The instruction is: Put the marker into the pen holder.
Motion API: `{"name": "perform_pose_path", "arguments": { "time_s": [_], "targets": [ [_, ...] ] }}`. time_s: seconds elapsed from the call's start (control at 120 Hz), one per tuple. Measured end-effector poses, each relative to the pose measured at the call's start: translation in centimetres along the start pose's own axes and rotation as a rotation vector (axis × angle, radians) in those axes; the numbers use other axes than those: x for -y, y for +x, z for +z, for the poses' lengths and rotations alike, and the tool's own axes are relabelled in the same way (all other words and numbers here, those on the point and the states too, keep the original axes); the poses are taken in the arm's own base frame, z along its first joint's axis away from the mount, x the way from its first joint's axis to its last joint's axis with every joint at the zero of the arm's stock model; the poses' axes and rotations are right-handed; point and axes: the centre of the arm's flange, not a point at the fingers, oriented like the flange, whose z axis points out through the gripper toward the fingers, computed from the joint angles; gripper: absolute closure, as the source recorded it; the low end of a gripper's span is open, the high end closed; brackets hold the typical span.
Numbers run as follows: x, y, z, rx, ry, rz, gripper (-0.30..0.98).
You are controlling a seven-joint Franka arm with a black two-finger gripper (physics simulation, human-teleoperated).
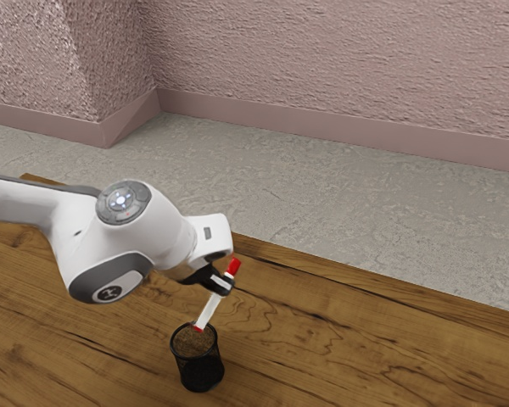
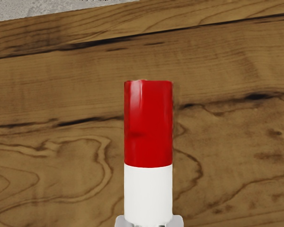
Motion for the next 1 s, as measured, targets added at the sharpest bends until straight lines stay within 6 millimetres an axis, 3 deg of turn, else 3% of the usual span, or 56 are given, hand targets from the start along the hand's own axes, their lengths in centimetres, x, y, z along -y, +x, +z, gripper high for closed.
{"name": "perform_pose_path", "arguments": {
  "time_s": [0.15, 0.233, 0.292, 0.45, 0.683, 0.933, 1.0],
  "targets": [
    [0.2, -0.2, 0.3, -0.01, -0.007, -0.072, 0.79],
    [1.0, -3.1, 0.2, 0.006, 0.016, -0.103, 0.79],
    [1.3, -4.0, -0.2, -0.002, 0.034, -0.122, 0.79],
    [0.7, -4.4, -1.2, -0.04, 0.067, -0.144, 0.79],
    [0.2, -4.8, -0.7, -0.035, 0.09, -0.188, 0.78],
    [-0.7, -5.0, -1.7, -0.035, 0.133, -0.209, 0.28],
    [-0.2, -2.8, -3.2, -0.053, 0.148, -0.248, 0.2]
  ]
}}
